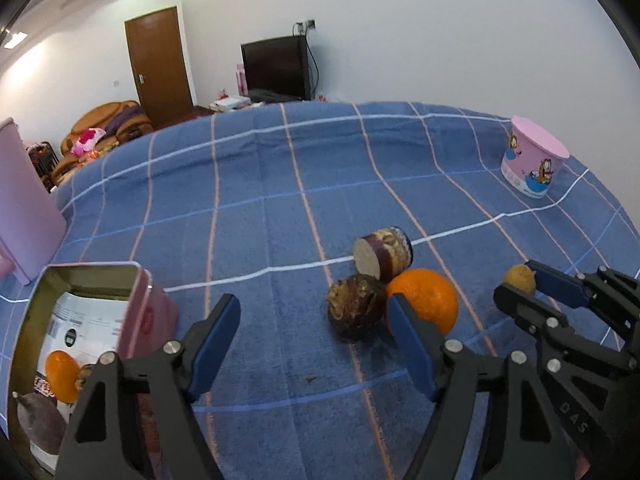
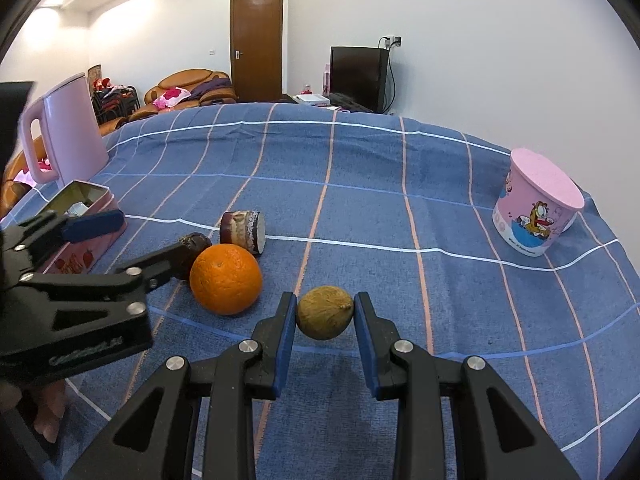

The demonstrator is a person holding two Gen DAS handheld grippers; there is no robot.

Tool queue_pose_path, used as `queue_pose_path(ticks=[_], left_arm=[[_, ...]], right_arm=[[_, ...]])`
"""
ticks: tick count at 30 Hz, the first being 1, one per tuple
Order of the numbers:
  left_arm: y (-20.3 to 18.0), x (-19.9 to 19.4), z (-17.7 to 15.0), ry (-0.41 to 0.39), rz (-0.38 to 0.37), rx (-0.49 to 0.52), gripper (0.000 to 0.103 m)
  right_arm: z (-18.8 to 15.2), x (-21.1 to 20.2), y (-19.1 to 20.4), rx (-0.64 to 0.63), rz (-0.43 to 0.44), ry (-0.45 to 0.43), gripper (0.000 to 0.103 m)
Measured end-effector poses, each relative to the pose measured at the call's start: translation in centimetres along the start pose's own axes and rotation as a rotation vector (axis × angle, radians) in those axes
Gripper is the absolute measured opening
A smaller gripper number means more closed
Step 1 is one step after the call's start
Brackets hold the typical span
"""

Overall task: Organize fruits
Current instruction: 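Grasp a small brown fruit with the right tool while the left tool grasps a dark brown rough fruit, then lift the small brown fruit with the right tool while the left tool lifts the dark brown fruit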

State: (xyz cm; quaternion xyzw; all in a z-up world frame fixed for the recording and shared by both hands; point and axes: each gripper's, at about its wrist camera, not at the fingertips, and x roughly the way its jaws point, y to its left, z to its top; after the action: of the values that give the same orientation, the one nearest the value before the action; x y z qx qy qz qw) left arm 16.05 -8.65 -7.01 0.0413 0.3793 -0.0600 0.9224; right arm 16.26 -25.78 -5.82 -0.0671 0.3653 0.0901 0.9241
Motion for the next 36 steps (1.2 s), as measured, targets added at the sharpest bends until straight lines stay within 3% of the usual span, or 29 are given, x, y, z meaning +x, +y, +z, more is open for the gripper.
queue_pose_path(ticks=[7,11,15,18,23,24,25,36], left_arm=[[1.0,0.6,0.1,0.023,-0.063,-0.037,0.074],[1.5,1.2,-0.8,0.065,-0.074,-0.036,0.061],[1.3,1.8,-0.5,0.081,-0.077,-0.030,0.059],[1.0,1.9,-0.3,0.076,-0.081,-0.017,0.046],[0.6,1.9,0.0,0.060,-0.075,0.000,0.049],[0.5,2.1,0.1,0.064,-0.089,0.006,0.046],[0.5,2.1,0.1,0.065,-0.100,0.010,0.026],[0.2,0.4,-0.1,-0.014,-0.048,0.033,0.027]], right_arm=[[0.0,0.1,0.2,-0.017,-0.006,0.004,0.031],[0.1,0.0,0.1,-0.016,-0.002,-0.007,0.031],[0.0,0.0,0.3,-0.024,-0.006,-0.004,0.031],[0.0,0.0,0.2,-0.023,-0.007,-0.005,0.031],[0.0,0.1,0.4,-0.034,-0.009,0.002,0.031],[0.1,0.2,0.4,-0.037,-0.011,0.004,0.031],[0.1,0.2,0.5,-0.040,-0.014,0.006,0.031],[0.1,-0.4,0.6,-0.038,-0.004,-0.029,0.031]])
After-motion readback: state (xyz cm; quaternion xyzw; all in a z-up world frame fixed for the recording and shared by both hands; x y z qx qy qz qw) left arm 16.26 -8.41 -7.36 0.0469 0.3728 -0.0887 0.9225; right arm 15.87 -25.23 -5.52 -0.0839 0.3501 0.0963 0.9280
